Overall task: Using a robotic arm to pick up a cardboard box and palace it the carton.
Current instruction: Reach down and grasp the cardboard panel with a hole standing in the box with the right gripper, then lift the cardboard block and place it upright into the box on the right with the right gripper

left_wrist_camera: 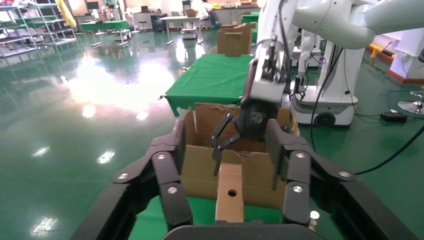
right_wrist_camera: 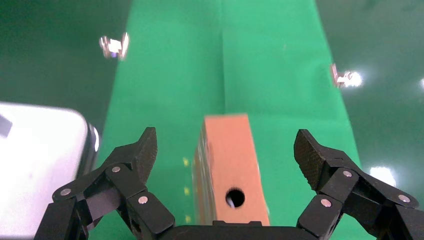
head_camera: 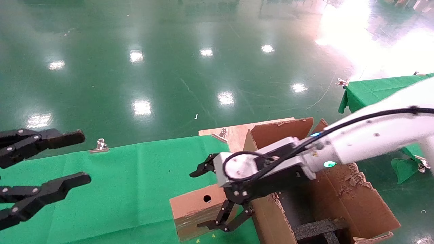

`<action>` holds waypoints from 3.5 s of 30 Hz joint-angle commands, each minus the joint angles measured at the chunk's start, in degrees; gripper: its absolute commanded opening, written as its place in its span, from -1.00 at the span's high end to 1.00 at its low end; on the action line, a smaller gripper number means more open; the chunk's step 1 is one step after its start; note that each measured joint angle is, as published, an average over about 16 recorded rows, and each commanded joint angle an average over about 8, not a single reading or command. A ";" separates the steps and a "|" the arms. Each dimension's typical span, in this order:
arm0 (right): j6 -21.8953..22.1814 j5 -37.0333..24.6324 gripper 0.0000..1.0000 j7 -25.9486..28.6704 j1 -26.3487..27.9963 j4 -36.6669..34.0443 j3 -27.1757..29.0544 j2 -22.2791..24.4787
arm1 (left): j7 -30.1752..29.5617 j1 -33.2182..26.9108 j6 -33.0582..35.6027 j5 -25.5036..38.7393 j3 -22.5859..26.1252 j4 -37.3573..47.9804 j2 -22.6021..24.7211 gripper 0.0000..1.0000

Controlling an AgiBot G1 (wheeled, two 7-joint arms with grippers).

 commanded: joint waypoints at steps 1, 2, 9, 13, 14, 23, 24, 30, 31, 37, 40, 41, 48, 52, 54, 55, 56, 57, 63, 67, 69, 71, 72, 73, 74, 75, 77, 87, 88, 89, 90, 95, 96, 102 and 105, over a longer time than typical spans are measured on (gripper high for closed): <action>0.14 -2.92 -1.00 -0.34 1.29 -0.96 -1.76 -1.21 | 0.00 0.00 0.00 0.00 0.00 0.00 0.00 1.00; 0.16 -4.37 -1.00 -0.44 2.05 -1.20 -2.55 -1.85 | 0.00 0.00 0.00 0.00 0.00 0.00 0.00 1.00; -0.18 -12.74 -1.00 0.08 6.72 -1.45 -7.69 -5.93 | 0.00 0.00 0.00 0.00 0.00 0.00 0.00 1.00; -0.36 -15.52 -1.00 0.58 8.20 -0.71 -10.27 -7.34 | 0.00 0.00 0.00 0.00 0.00 0.00 0.00 1.00; -0.36 -16.01 -1.00 0.64 8.44 -0.46 -10.82 -7.57 | 0.00 0.00 0.00 0.00 0.00 0.00 0.00 1.00; 0.19 -18.15 -1.00 0.38 9.15 0.32 -14.14 -8.60 | 0.00 0.00 0.00 0.00 0.00 0.00 0.00 0.41; 0.26 -18.24 -1.00 0.29 9.16 0.29 -14.37 -8.65 | 0.00 0.00 0.00 0.00 0.00 0.00 0.00 0.16; 0.52 -18.84 -0.02 -0.09 9.26 -0.04 -15.34 -8.91 | 0.00 0.01 -0.01 0.00 0.00 0.01 -0.01 -1.00; 0.54 -18.91 0.23 -0.12 9.28 -0.08 -15.44 -8.95 | 0.00 0.01 -0.01 0.00 0.00 0.01 -0.01 -1.00; 0.62 -18.99 1.00 -0.15 9.31 -0.17 -15.59 -9.00 | 0.00 0.01 -0.01 -0.01 -0.01 0.01 -0.01 -1.00; 0.61 -18.89 1.00 -0.15 9.27 -0.15 -15.48 -8.97 | 0.00 0.01 -0.01 -0.01 -0.01 0.01 -0.01 -1.00; 0.61 -18.87 1.00 -0.15 9.26 -0.14 -15.45 -8.96 | 0.00 0.01 -0.01 -0.01 -0.01 0.01 -0.01 -1.00; 0.59 -18.69 1.00 -0.14 9.21 -0.09 -15.29 -8.89 | 0.00 0.02 -0.01 -0.01 -0.01 0.02 -0.01 -1.00; 0.57 -18.62 1.00 -0.14 9.20 -0.07 -15.24 -8.88 | 0.00 0.01 -0.01 -0.01 -0.01 0.01 -0.01 -1.00; 0.57 -18.60 1.00 -0.14 9.19 -0.06 -15.21 -8.87 | 0.00 0.01 -0.01 -0.01 -0.01 0.01 -0.01 -1.00; 0.56 -18.59 1.00 -0.14 9.19 -0.06 -15.20 -8.87 | 0.00 0.01 -0.01 -0.01 -0.01 0.01 -0.01 -1.00; 0.56 -18.58 1.00 -0.14 9.19 -0.05 -15.19 -8.87 | 0.00 0.01 -0.01 -0.01 -0.01 0.01 -0.01 -1.00; 0.56 -18.58 1.00 -0.14 9.19 -0.05 -15.18 -8.86 | 0.00 0.01 -0.01 -0.01 -0.01 0.01 -0.01 -1.00; 0.53 -18.55 1.00 -0.12 9.17 -0.03 -15.15 -8.84 | 0.00 0.02 -0.01 -0.01 -0.01 0.02 -0.01 -1.00; 0.51 -18.53 1.00 -0.12 9.15 -0.02 -15.14 -8.83 | 0.00 0.01 -0.01 -0.01 -0.01 0.01 -0.01 -1.00; 0.52 -18.53 1.00 -0.11 9.15 -0.02 -15.13 -8.82 | 0.00 0.01 -0.01 -0.01 -0.01 0.01 -0.01 -1.00; 0.60 -18.54 1.00 -0.08 9.19 -0.05 -15.11 -8.77 | 0.00 0.01 -0.01 -0.01 -0.01 0.01 -0.01 -1.00; 0.65 -18.50 1.00 -0.02 9.26 -0.12 -15.06 -8.72 | 0.01 0.01 -0.01 -0.01 -0.01 0.01 -0.01 -1.00; 0.69 -18.45 1.00 0.04 9.41 -0.23 -14.98 -8.65 | 0.01 0.01 -0.01 -0.01 -0.01 0.01 -0.01 -1.00; 0.73 -18.37 1.00 0.09 9.64 -0.37 -14.88 -8.57 | 0.01 0.01 -0.01 -0.01 -0.01 0.01 -0.01 -1.00; 0.72 -18.24 1.00 0.14 9.97 -0.57 -14.74 -8.47 | 0.01 0.01 -0.01 -0.01 -0.01 0.02 -0.01 -1.00; 0.66 -17.91 1.00 0.15 10.97 -1.15 -14.38 -8.24 | 0.01 0.01 -0.01 -0.01 -0.01 0.02 -0.01 -1.00; -0.91 -14.81 1.00 -2.48 21.32 -8.12 -12.80 -7.24 | 0.01 0.01 -0.01 -0.01 -0.01 0.02 -0.01 -1.00; -1.08 -14.35 1.00 -3.06 22.69 -9.13 -12.86 -7.12 | 0.01 0.01 -0.01 -0.01 -0.01 0.02 -0.01 -1.00; -1.21 -13.89 1.00 -3.68 24.08 -10.17 -12.97 -6.98 | 0.01 0.01 -0.01 -0.01 -0.01 0.02 -0.01 -1.00; -1.34 -13.40 1.00 -4.43 25.53 -11.27 -13.19 -6.87 | 0.01 0.01 -0.01 -0.01 -0.01 0.02 -0.01 -1.00; -1.80 -10.99 1.00 -8.82 32.94 -17.13 -15.36 -6.28 | 0.01 0.01 -0.01 -0.01 -0.01 0.02 -0.01 -1.00; -1.86 -10.42 1.00 -9.73 34.33 -18.37 -16.00 -6.19 | 0.01 0.01 -0.01 -0.01 -0.01 0.02 -0.01 -1.00; -2.04 -6.26 1.00 -14.10 40.22 -25.43 -20.48 -5.92 | 0.01 0.01 -0.01 -0.01 -0.01 0.02 -0.01 -1.00; -2.07 -4.21 1.00 -15.57 41.73 -28.21 -23.04 -5.74 | 0.01 0.01 -0.01 -0.01 0.00 0.02 -0.01 -1.00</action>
